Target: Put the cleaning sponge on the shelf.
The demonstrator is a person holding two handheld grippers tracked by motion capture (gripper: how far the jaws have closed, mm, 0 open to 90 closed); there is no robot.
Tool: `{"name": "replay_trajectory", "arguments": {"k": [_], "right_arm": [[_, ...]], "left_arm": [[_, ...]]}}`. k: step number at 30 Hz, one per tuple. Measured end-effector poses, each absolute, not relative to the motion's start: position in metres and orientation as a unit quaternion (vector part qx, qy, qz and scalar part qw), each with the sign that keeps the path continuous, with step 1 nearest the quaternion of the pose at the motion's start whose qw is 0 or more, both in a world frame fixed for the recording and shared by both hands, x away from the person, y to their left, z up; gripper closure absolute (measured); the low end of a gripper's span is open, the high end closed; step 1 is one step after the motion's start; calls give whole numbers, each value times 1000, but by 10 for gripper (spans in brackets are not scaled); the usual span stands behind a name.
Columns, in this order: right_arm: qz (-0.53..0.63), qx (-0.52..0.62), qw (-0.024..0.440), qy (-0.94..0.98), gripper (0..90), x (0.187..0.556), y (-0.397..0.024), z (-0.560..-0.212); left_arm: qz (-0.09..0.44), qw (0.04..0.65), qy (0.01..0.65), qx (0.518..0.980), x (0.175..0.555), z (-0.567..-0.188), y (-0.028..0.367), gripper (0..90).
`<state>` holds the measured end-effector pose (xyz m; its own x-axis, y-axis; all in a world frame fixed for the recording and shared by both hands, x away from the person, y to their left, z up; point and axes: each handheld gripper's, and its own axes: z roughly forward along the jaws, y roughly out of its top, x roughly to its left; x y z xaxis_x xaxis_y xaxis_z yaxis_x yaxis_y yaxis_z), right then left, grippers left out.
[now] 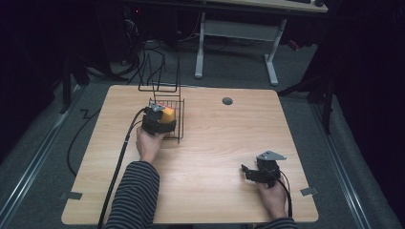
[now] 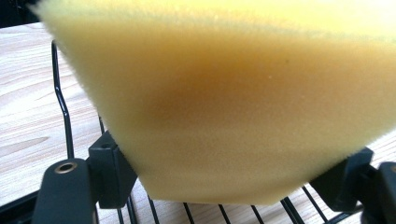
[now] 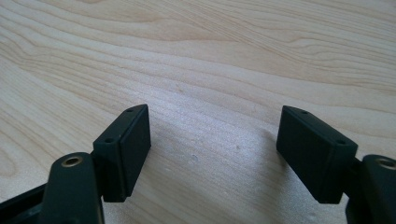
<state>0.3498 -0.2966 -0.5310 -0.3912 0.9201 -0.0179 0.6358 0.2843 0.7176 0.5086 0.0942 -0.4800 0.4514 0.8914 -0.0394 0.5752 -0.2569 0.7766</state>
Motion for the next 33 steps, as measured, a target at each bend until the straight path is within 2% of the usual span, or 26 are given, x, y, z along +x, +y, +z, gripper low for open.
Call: {"name": "replay_trajectory", "arguments": {"k": [13, 33], "right_arm": [[321, 505, 222, 770, 264, 350, -297, -531], [321, 505, 222, 770, 264, 350, -297, -531]], "left_arm": [[204, 376, 479, 767, 509, -481, 94, 191], [187, 396, 473, 765, 502, -475, 99, 39]]}}
